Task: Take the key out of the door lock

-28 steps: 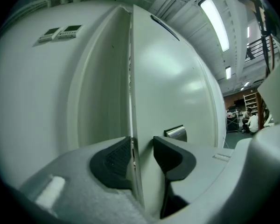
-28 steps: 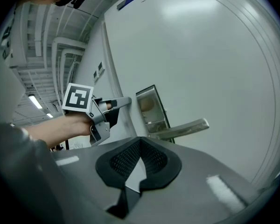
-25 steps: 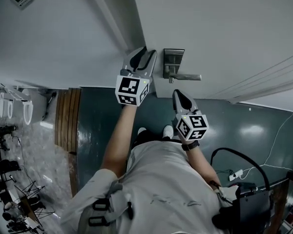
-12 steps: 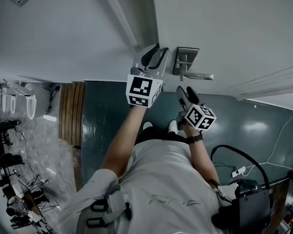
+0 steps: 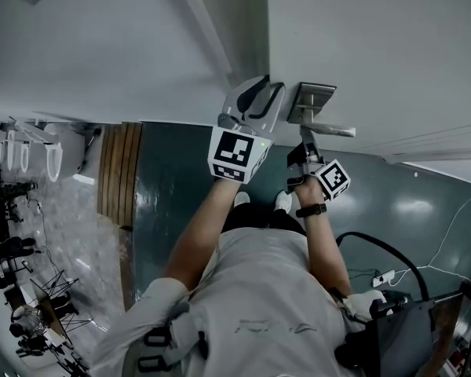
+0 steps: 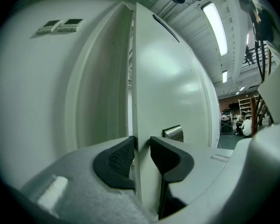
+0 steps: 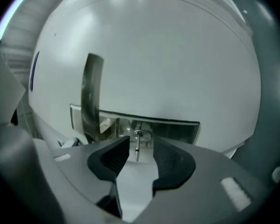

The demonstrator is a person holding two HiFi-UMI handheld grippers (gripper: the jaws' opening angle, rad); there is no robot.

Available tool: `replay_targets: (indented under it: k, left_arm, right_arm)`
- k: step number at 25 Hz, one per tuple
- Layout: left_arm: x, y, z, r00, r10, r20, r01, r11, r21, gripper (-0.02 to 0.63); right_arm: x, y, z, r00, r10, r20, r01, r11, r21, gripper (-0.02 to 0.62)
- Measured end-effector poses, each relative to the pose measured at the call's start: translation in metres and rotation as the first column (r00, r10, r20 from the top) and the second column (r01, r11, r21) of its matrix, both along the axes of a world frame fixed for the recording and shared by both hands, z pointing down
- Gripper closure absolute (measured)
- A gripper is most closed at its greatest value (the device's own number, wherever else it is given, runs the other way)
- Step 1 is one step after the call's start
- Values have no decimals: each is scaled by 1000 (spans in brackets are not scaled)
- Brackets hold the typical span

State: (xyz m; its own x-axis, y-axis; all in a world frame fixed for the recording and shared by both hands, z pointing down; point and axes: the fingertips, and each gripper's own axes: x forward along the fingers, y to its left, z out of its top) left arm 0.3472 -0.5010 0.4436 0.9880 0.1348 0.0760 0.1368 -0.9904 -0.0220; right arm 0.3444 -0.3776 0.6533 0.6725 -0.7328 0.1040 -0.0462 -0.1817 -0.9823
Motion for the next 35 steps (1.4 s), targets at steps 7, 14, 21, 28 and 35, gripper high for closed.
replay_targets:
  k: [7, 14, 21, 28, 35]
  left_arm:
    - [-1, 0, -1, 1000, 6, 2, -6, 1000, -2, 500]
    - [-1, 0, 1, 1000, 2, 16, -2, 1000, -29, 499]
    - [3, 2, 4, 1000, 18, 7, -18, 1000, -17, 499]
    - [3, 0, 5, 997, 79, 24, -79, 997, -9, 523]
    - [-59, 16, 0, 989, 146, 19, -144, 986, -89, 604]
  right_arm:
    - [7, -5, -4, 996, 90, 22, -93, 967, 238, 546]
    - [0, -3, -6, 996, 71, 52, -81, 972, 220, 568]
    - [-89, 45, 23, 975, 108, 195, -156, 955, 253, 569]
    - [-99, 91, -83, 964, 157, -213, -146, 987, 67, 569]
    - [-143, 107, -157, 890, 61, -452, -186, 953, -238, 569]
